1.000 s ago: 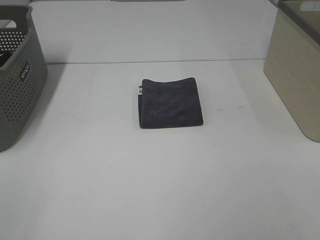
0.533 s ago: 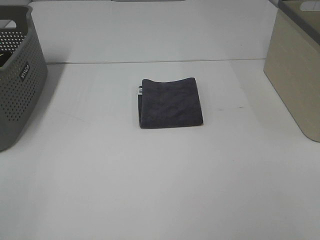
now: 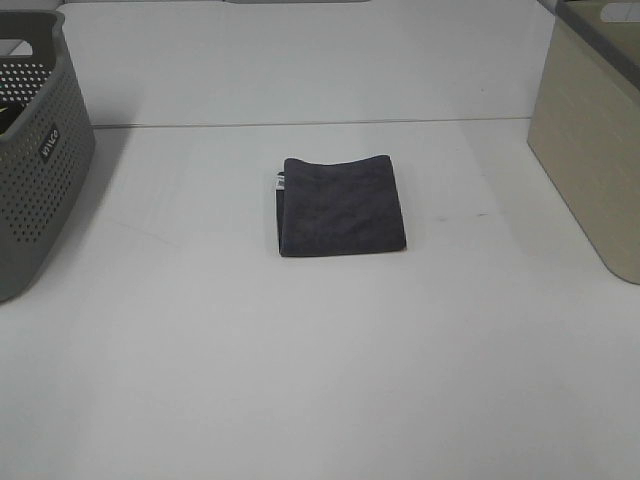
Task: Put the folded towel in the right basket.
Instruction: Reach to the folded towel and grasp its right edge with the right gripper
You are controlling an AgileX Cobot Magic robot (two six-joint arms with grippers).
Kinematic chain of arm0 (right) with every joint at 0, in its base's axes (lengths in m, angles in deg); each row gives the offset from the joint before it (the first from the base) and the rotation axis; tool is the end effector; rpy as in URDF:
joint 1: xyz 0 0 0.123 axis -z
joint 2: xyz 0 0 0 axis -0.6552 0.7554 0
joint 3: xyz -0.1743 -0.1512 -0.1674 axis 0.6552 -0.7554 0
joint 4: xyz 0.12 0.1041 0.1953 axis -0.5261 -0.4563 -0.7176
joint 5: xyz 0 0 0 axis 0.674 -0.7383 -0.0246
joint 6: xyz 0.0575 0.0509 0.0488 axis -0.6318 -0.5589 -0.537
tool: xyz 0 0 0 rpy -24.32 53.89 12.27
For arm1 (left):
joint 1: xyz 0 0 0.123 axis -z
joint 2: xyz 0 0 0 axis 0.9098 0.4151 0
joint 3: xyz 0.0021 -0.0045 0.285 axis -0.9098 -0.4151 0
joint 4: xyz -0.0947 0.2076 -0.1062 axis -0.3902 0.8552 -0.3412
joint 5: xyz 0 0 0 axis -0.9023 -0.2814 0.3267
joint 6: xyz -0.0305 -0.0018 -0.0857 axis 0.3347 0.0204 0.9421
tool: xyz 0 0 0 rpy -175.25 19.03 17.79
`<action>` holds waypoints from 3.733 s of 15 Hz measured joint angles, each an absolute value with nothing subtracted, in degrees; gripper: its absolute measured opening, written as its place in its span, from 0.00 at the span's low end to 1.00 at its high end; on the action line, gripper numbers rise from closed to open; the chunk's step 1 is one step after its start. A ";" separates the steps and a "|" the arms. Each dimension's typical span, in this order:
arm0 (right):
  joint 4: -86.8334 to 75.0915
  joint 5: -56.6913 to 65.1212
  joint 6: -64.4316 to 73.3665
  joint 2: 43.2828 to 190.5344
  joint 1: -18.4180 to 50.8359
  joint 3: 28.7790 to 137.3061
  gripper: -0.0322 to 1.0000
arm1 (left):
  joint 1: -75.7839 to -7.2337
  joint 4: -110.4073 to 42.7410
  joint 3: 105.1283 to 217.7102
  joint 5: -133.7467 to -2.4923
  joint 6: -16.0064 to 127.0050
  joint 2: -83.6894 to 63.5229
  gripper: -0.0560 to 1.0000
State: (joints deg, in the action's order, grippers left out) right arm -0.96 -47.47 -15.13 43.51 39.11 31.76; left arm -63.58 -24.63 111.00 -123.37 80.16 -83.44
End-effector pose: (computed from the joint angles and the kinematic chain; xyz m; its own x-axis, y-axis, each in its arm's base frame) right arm -0.0063 0.0040 0.2784 -0.4468 -0.0458 -0.8935 -0.0866 0.9962 -0.0078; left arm -0.0058 -0.0056 0.2823 -0.4024 0.1383 -0.9049 0.1428 0.9859 0.0872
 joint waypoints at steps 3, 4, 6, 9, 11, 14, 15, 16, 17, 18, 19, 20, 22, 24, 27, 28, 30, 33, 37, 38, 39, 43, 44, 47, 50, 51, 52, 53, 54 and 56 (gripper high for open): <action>-0.96 -47.47 -15.13 43.51 39.11 31.76 0.76 | -63.58 -24.63 111.00 -123.37 80.16 -83.44 0.99; -0.96 -47.47 -15.13 43.51 39.11 31.76 0.76 | -63.58 -24.63 111.00 -123.37 80.16 -83.44 0.99; -0.96 -47.47 -15.13 43.51 39.11 31.76 0.76 | -63.58 -24.63 111.00 -123.37 80.16 -83.44 0.99; -0.96 -47.47 -15.13 43.51 39.11 31.76 0.76 | -63.58 -24.63 111.00 -123.37 80.16 -83.44 0.99; -0.96 -47.41 -15.13 43.80 39.11 31.76 0.76 | -63.58 -24.63 111.00 -123.37 80.16 -83.44 0.99; -1.24 -44.66 -15.13 51.31 39.11 33.19 0.76 | -63.58 -24.63 111.00 -123.37 80.16 -83.44 0.99; -2.10 -42.54 -15.13 55.32 39.11 34.39 0.76 | -63.58 -24.63 111.00 -123.37 80.16 -83.44 0.99; -2.50 -41.74 -15.13 57.09 39.11 35.14 0.76 | -63.58 -24.63 111.00 -123.37 80.16 -83.44 0.99; -4.11 -40.30 -15.13 61.62 39.11 36.69 0.76 | -63.58 -24.63 111.00 -123.37 80.16 -83.44 0.99; -5.88 -38.87 -15.13 66.37 39.11 38.58 0.76 | -63.58 -24.63 111.00 -123.37 80.16 -83.44 0.99; -8.58 -37.50 -15.13 74.97 39.11 42.64 0.76 | -63.58 -24.63 111.00 -123.37 80.16 -83.44 0.99; -8.58 -37.50 -15.13 74.97 39.11 42.64 0.76 | -63.58 -24.63 111.00 -123.37 80.16 -83.44 0.99; -11.10 -36.98 -15.13 84.25 39.11 47.29 0.76 | -63.58 -24.63 111.00 -123.37 80.16 -83.44 0.99; -12.93 -36.87 -12.04 97.66 39.11 56.28 0.76 | -63.58 -24.63 111.00 -123.37 80.16 -83.44 0.99; -14.82 -36.81 -8.54 109.75 39.11 64.30 0.75 | -63.58 -24.63 111.00 -123.37 80.16 -83.44 0.99; -15.05 -36.81 -8.14 111.18 39.11 65.62 0.75 | -63.58 -24.63 111.00 -123.37 80.16 -83.44 0.99; -16.71 -36.75 -7.62 117.71 38.88 70.49 0.73 | -63.58 -24.63 111.00 -123.37 80.16 -83.44 0.99; -22.50 -36.70 -4.24 127.22 38.70 76.56 0.70 | -63.58 -24.63 111.00 -123.37 80.16 -83.44 0.99; -23.99 -36.24 -1.61 139.77 32.34 83.55 0.70 | -63.58 -24.63 111.00 -123.37 80.16 -83.44 0.99; -23.82 -35.66 -1.61 142.92 30.63 85.33 0.70 | -63.58 -24.63 111.00 -123.37 80.16 -83.44 0.99; -23.82 -35.26 -1.61 147.45 28.62 88.14 0.70 | -63.58 -24.63 111.00 -123.37 80.16 -83.44 0.99; -24.22 -37.44 -3.33 159.82 28.28 96.16 0.70 | -63.58 -24.63 111.00 -123.37 80.16 -83.44 0.99; -24.22 -38.99 -4.01 162.75 28.28 98.74 0.70 | -63.58 -24.63 111.00 -123.37 80.16 -83.44 0.99; -24.45 -43.28 -6.65 171.45 28.68 105.67 0.70 | -63.58 -24.63 111.00 -123.37 80.16 -83.44 0.99; -27.37 -46.03 -6.76 179.13 30.74 112.03 0.70 | -63.58 -24.63 111.00 -123.37 80.16 -83.44 0.99; -28.17 -46.72 -6.76 180.28 31.03 113.00 0.70 | -63.58 -24.63 111.00 -123.37 80.16 -83.44 0.99; -28.92 -47.64 -6.76 182.11 31.66 114.55 0.70 | -63.58 -24.63 111.00 -123.37 80.16 -83.44 0.99; -29.15 -48.50 -6.65 183.66 31.83 115.81 0.70 | -63.58 -24.63 111.00 -123.37 80.16 -83.44 0.99; -29.32 -48.96 -6.48 184.75 31.77 116.33 0.70 | -63.58 -24.63 111.00 -123.37 80.16 -83.44 0.99; -29.72 -49.01 -6.48 186.18 31.77 116.61 0.70 | -63.58 -24.63 111.00 -123.37 80.16 -83.44 0.99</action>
